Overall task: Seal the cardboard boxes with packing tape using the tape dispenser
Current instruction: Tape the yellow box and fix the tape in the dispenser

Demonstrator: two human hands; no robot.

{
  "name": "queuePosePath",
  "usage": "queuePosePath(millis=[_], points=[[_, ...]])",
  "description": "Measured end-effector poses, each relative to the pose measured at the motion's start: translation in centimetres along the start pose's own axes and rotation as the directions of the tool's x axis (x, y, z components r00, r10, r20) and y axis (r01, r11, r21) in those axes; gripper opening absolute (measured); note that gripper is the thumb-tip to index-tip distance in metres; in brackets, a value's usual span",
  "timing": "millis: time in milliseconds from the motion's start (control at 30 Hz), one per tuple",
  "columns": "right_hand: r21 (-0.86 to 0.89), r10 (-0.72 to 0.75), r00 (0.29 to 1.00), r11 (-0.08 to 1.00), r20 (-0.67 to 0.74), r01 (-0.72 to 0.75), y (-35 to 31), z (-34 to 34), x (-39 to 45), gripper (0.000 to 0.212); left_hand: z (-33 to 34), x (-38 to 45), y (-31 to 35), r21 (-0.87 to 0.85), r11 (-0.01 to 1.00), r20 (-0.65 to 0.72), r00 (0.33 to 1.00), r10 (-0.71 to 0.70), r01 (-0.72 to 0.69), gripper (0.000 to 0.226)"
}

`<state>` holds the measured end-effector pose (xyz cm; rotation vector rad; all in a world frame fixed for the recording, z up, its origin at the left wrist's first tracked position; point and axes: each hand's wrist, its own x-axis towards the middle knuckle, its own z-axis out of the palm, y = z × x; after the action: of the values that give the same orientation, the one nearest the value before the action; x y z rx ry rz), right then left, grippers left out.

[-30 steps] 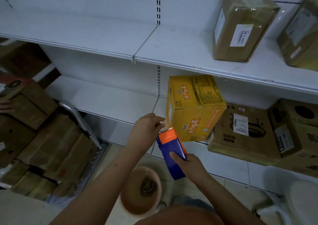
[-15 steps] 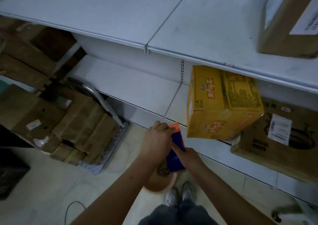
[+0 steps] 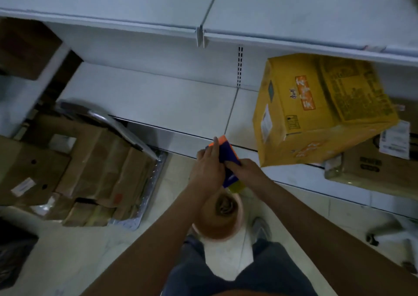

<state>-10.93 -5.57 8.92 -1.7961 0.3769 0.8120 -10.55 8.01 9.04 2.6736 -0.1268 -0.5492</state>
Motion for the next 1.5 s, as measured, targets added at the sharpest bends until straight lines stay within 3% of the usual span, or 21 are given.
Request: queuePosePath(millis=[67, 167, 300, 433, 567, 733, 1000, 1100, 1167, 1267, 1333, 1400, 1500], points=[[0.003, -0.023, 0.999, 1.0, -0.026, 0.023, -0.6, 1.5, 2.2, 0.042, -0.5, 2.7, -2.7, -0.083, 0.995, 0.041, 0.998, 0.049, -0.046, 0.072], [0.067, -0.044, 0.993, 0.996, -0.108, 0.051, -1.6, 4.0, 5.7, 0.03, -2.0, 7.4, -6.2, -0.016, 0.983, 0.047, 0.982, 0.181, -0.181, 0.068], [0.243, -0.046, 0.969, 0.964, -0.244, 0.108, -2.8, 7.4, 11.4, 0.038, -5.6, 15.4, -9.3, 0.017, 0.939, -0.153, 0.927, 0.343, -0.345, 0.054], [0.35, -0.026, 0.945, 0.925, -0.326, 0.146, -4.7, 8.3, 16.8, 0.029, -9.4, 22.6, -9.8, -0.033, 0.909, -0.372, 0.85, 0.374, -0.415, 0.01], [0.416, -0.065, 0.923, 0.879, -0.38, 0.234, -5.5, 7.7, 21.0, 0.023, -11.5, 28.1, -8.9, 0.027, 0.883, -0.387, 0.81, 0.441, -0.468, 0.012], [0.417, -0.16, 0.896, 0.842, -0.414, 0.343, -4.8, 5.9, 25.9, 0.022, -10.6, 33.3, -7.9, 0.163, 0.789, -0.406, 0.689, 0.6, -0.592, 0.013], [0.4, -0.291, 0.872, 0.8, -0.393, 0.447, -4.3, 2.4, 32.4, 0.029, -8.9, 39.9, -7.6, 0.406, 0.704, -0.461, 0.534, 0.708, -0.583, 0.017], [0.384, -0.328, 0.86, 0.792, -0.39, 0.476, -4.9, 1.2, 34.0, 0.027, -9.0, 41.6, -7.4, 0.494, 0.671, -0.506, 0.445, 0.739, -0.553, 0.01], [0.406, -0.334, 0.86, 0.775, -0.385, 0.483, -5.2, 0.6, 35.0, 0.025, -8.5, 42.0, -7.4, 0.504, 0.671, -0.535, 0.413, 0.737, -0.544, 0.022], [0.375, -0.333, 0.854, 0.791, -0.399, 0.484, -5.7, 0.2, 35.9, 0.02, -7.9, 41.6, -7.2, 0.452, 0.749, -0.632, 0.418, 0.653, -0.485, 0.057], [0.356, -0.335, 0.856, 0.803, -0.393, 0.478, -5.9, -0.1, 36.2, 0.023, -8.2, 41.1, -6.9, 0.47, 0.797, -0.72, 0.357, 0.595, -0.38, 0.079], [0.348, -0.349, 0.859, 0.806, -0.375, 0.479, -6.1, -0.3, 36.2, 0.023, -9.3, 41.1, -6.6, 0.436, 0.868, -0.8, 0.339, 0.495, -0.239, 0.098], [0.327, -0.346, 0.86, 0.818, -0.375, 0.472, -6.2, -0.3, 36.1, 0.022, -10.2, 41.4, -6.8, 0.429, 0.87, -0.789, 0.369, 0.491, -0.241, 0.098]])
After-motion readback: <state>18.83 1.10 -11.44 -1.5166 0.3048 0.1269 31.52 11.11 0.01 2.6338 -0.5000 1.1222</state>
